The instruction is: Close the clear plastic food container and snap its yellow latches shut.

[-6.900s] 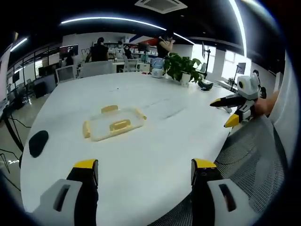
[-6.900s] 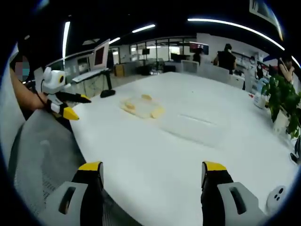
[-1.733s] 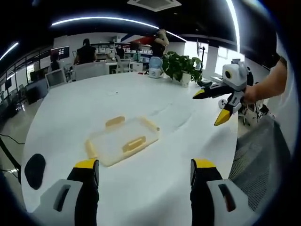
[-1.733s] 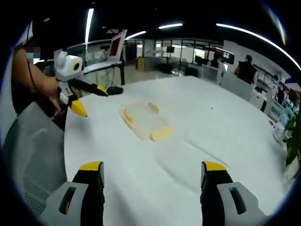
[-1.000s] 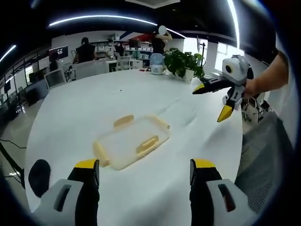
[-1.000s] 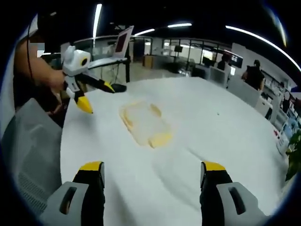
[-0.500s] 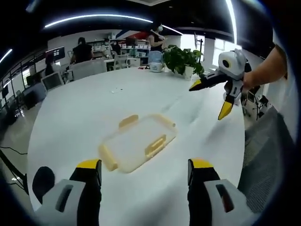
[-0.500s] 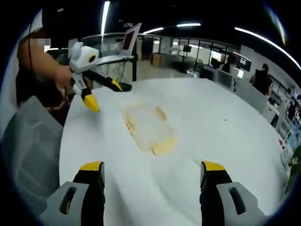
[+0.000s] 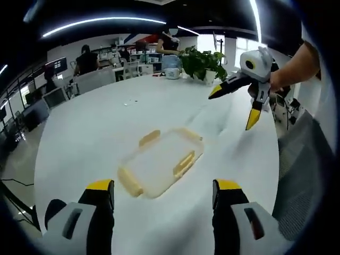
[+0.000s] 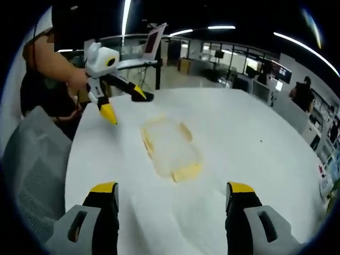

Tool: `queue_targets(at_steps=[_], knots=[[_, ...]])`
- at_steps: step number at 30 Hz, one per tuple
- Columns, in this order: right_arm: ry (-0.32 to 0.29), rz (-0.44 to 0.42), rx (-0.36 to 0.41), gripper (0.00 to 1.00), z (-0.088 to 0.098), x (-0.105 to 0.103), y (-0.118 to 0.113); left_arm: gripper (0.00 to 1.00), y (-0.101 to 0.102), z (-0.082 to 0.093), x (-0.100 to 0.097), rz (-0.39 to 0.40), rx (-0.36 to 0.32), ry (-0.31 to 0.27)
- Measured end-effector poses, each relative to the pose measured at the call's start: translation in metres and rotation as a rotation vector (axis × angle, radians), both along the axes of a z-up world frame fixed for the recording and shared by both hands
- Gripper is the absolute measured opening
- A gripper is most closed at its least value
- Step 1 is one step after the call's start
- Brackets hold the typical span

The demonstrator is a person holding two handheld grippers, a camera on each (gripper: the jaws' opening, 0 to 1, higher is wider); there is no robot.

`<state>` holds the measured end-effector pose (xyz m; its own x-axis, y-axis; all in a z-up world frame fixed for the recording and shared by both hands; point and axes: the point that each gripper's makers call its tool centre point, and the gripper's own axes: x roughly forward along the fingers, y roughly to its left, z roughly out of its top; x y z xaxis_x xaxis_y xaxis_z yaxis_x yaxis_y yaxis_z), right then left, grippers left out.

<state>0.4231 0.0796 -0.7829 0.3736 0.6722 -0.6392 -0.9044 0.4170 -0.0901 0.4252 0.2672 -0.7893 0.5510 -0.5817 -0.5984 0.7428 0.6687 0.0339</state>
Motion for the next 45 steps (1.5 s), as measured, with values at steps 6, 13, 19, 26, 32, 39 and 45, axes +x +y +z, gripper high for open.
queue_targets(at_steps=[6, 13, 19, 26, 32, 39, 45], knots=[[0.007, 0.034, -0.024, 0.82, -0.005, 0.002, 0.005, 0.77, 0.000, -0.001, 0.004, -0.050, 0.029, -0.004], [0.000, 0.082, -0.066, 0.81, -0.009, 0.007, 0.010, 0.77, 0.000, -0.007, 0.007, -0.116, 0.076, 0.001], [-0.003, 0.123, -0.095, 0.81, -0.013, 0.011, 0.012, 0.77, -0.002, -0.013, 0.006, -0.192, 0.127, 0.005], [0.007, 0.166, -0.119, 0.80, -0.018, 0.014, 0.014, 0.76, -0.004, -0.015, 0.011, -0.237, 0.157, 0.007], [0.013, 0.193, -0.138, 0.80, -0.022, 0.016, 0.017, 0.76, -0.006, -0.017, 0.016, -0.262, 0.166, 0.010], [0.018, 0.247, -0.165, 0.80, -0.026, 0.020, 0.025, 0.75, -0.005, -0.024, 0.018, -0.296, 0.195, 0.022], [0.028, 0.279, -0.188, 0.80, -0.029, 0.025, 0.028, 0.74, -0.003, -0.031, 0.019, -0.315, 0.215, 0.029]])
